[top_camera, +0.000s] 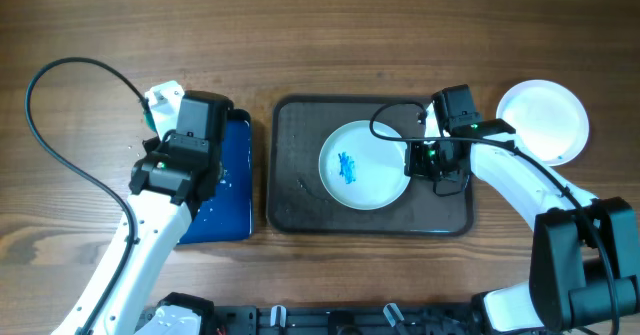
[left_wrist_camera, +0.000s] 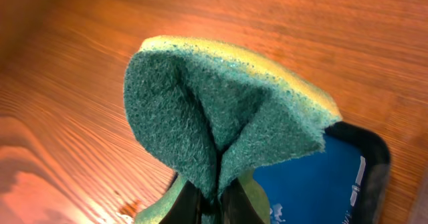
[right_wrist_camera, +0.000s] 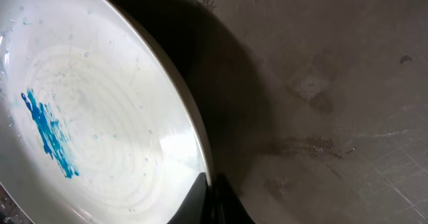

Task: Clean dirty plates on tray and stack at the side
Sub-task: 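Lift the sponge from the blue tray with the left gripper toward the plate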

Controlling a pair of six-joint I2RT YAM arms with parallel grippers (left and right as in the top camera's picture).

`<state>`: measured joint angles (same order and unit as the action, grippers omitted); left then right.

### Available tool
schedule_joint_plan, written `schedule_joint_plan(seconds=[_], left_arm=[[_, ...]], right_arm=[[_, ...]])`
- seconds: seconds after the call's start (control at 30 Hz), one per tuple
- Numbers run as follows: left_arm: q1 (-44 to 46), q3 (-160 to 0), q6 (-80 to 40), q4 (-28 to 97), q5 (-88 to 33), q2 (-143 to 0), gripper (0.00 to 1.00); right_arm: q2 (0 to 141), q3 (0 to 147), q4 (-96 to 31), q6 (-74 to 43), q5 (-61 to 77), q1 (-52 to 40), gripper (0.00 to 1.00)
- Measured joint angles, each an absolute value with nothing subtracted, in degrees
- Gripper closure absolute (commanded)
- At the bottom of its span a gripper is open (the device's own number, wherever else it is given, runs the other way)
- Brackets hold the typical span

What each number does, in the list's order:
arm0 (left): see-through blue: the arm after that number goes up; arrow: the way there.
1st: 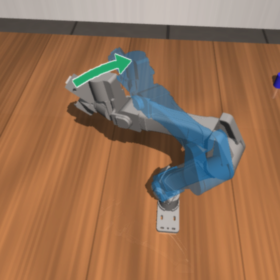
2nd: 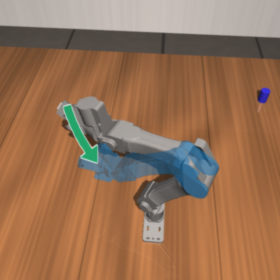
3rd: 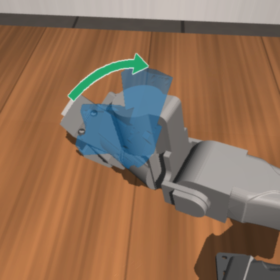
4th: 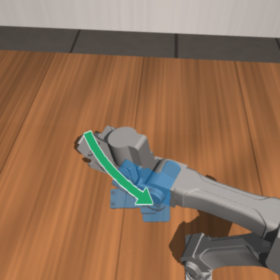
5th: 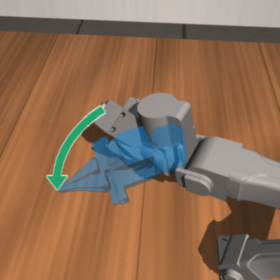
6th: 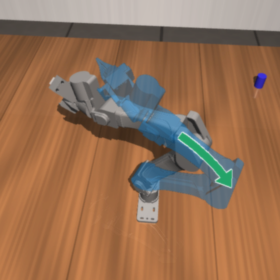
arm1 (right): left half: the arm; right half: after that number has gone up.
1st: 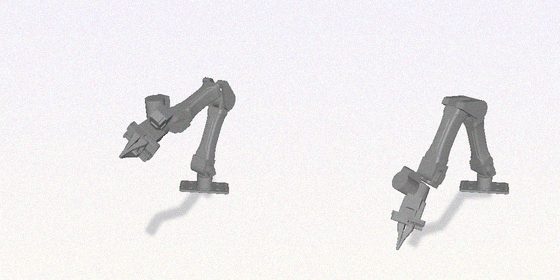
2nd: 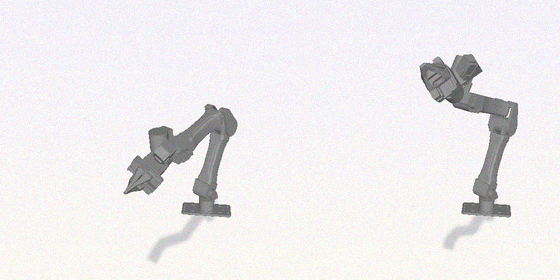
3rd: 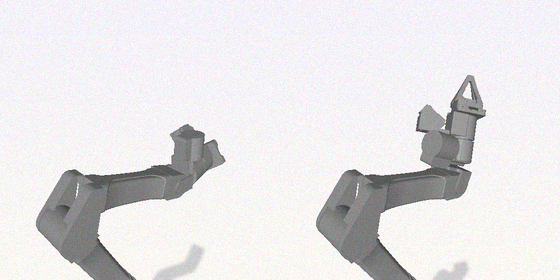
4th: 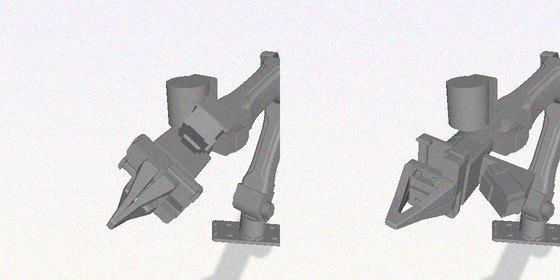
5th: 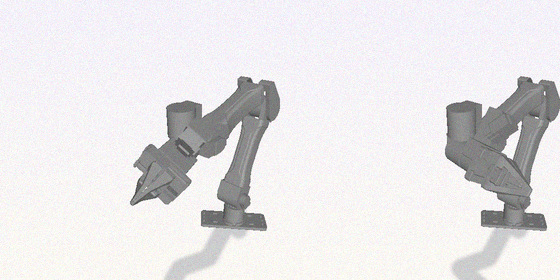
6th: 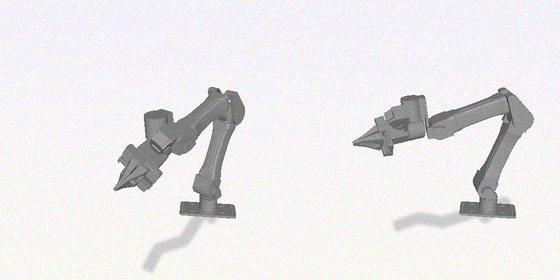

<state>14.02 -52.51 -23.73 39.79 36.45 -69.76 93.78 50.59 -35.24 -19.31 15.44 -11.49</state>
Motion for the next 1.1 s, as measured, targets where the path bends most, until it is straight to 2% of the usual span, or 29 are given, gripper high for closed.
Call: schedule_joint_plan(seconds=[0.07,0.2,0.73,0.93,1.1], left_arm=[[15.86,-52.51,-23.2,39.75,41.87,-69.8,0.96],[17.34,-52.51,-23.11,39.59,44.62,-69.8,0.96],[19.03,-52.51,-23.05,39.83,46.63,-69.8,0.96],[17.58,-52.36,-28.18,41.12,31.99,-70.74,0.96],[12.91,-50.65,-32.1,41.82,19.25,-78.3,0.96]], right_arm=[[93.78,50.59,-35.24,-19.16,15.44,-11.49,0.96],[93.78,50.59,-35.27,-19.14,15.44,-11.49,0.96],[93.78,50.59,-35.24,-19.14,15.44,-11.49,0.96],[93.78,50.59,-35.35,-19.16,15.44,-11.49,0.96],[93.78,50.59,-36.51,-19.16,15.44,-11.49,0.96]])
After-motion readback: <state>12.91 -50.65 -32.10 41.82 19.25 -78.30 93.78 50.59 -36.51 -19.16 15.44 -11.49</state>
